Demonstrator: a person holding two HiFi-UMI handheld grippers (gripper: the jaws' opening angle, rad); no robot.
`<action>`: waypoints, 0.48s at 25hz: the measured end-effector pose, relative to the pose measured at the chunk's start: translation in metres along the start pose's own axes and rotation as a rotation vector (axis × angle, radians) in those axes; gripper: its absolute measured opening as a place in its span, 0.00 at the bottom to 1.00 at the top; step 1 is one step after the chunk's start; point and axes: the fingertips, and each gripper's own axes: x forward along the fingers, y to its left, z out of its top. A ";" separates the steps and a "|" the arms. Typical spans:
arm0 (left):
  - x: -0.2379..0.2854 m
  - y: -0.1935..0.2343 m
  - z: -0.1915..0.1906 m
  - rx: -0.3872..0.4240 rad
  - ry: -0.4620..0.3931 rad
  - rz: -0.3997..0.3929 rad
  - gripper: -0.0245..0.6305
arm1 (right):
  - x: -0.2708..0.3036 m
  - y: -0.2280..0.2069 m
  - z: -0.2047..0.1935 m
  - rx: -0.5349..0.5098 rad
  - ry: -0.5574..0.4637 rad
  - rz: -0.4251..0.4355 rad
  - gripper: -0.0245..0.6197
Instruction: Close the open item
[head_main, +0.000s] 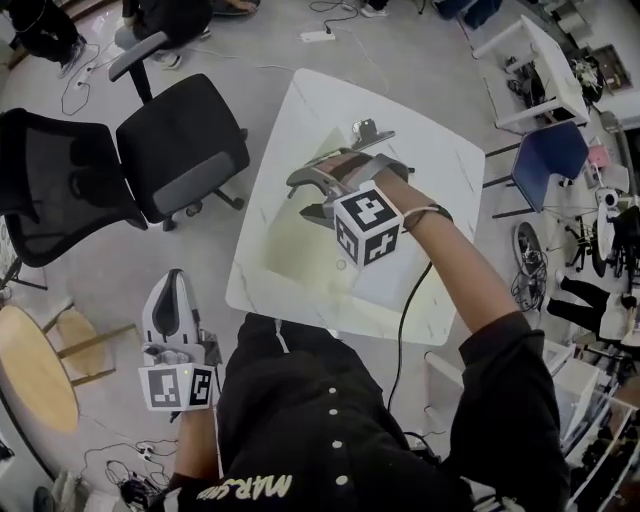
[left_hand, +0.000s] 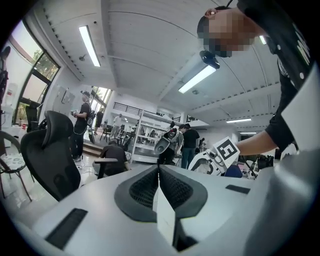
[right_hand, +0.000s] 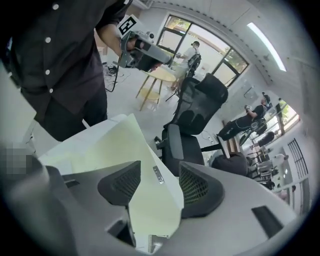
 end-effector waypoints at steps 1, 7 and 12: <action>-0.001 0.002 -0.003 -0.007 0.008 0.008 0.07 | 0.009 -0.001 -0.002 -0.028 0.013 0.030 0.45; -0.002 0.017 -0.021 -0.037 0.040 0.049 0.07 | 0.045 0.017 -0.016 -0.141 0.088 0.243 0.45; -0.002 0.021 -0.028 -0.055 0.058 0.063 0.07 | 0.049 0.028 -0.018 -0.168 0.114 0.330 0.45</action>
